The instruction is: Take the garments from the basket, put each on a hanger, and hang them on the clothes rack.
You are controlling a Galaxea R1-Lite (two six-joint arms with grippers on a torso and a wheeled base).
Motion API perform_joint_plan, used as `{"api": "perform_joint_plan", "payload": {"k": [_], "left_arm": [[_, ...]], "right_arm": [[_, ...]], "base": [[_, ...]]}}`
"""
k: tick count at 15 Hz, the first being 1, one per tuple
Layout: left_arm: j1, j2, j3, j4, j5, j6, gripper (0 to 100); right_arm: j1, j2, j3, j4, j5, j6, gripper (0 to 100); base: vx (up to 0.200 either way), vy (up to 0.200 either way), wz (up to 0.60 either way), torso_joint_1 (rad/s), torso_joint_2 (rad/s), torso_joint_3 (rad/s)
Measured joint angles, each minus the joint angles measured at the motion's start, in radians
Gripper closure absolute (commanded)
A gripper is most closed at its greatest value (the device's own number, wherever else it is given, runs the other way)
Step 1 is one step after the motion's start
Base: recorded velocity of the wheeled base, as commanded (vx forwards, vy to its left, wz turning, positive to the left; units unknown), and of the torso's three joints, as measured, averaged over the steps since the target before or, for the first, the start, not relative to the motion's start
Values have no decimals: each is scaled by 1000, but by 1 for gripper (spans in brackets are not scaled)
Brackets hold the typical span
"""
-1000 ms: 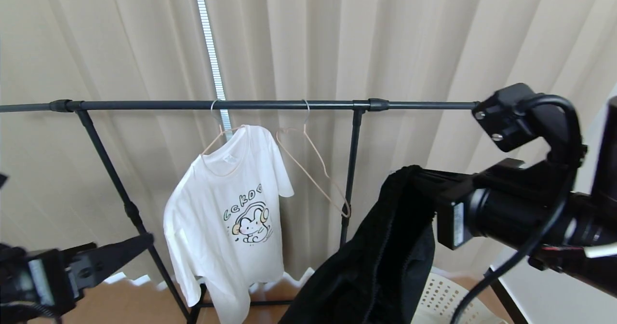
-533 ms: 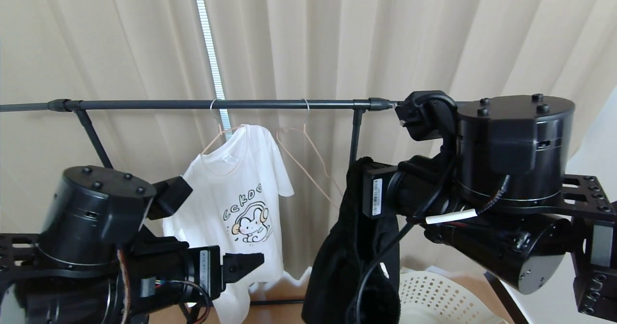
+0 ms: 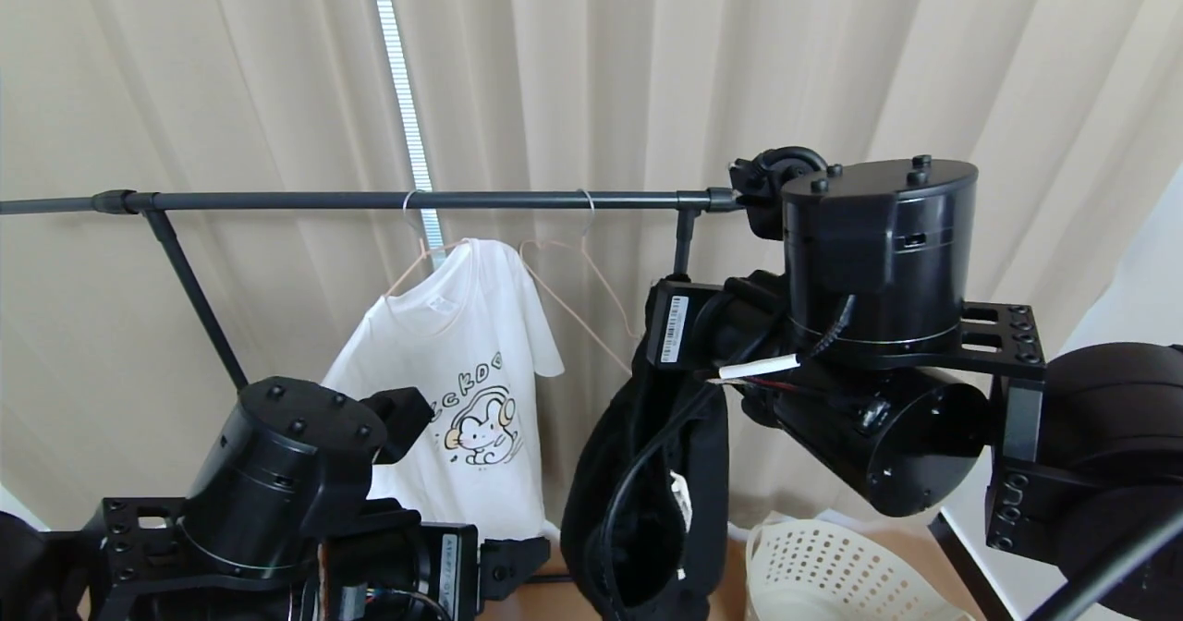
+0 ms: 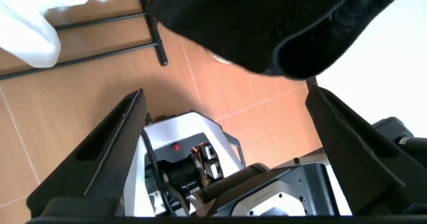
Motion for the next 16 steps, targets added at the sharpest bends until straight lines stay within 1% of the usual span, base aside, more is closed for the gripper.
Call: {"api": "perform_joint_plan", "payload": {"k": [3, 6, 9, 10, 12, 15, 16], "left_arm": [[0, 41, 8, -67, -33, -37, 0], [0, 66, 20, -86, -56, -42, 0], [-4, 106, 21, -118, -58, -74, 0], [-12, 119, 21, -139, -58, -95, 0], [-28, 133, 15, -146, -59, -135, 0], [-43, 144, 6, -150, -59, -147, 0], [-47, 147, 6, -150, -59, -147, 0]], "right_arm": [[11, 27, -30, -8, -34, 46, 100], [30, 46, -51, -8, -39, 72, 100], [50, 51, -64, -8, -40, 77, 100], [53, 50, -65, -7, -40, 77, 100], [55, 48, -65, -8, -41, 78, 100], [57, 46, -65, -7, -46, 77, 100], [57, 45, -66, -7, -67, 76, 100]], "base": [[0, 0, 0, 0, 0, 0], [0, 0, 0, 0, 0, 0], [0, 0, 0, 0, 0, 0], [0, 0, 0, 0, 0, 0], [0, 0, 0, 0, 0, 0], [0, 0, 0, 0, 0, 0], [0, 0, 0, 0, 0, 0]]}}
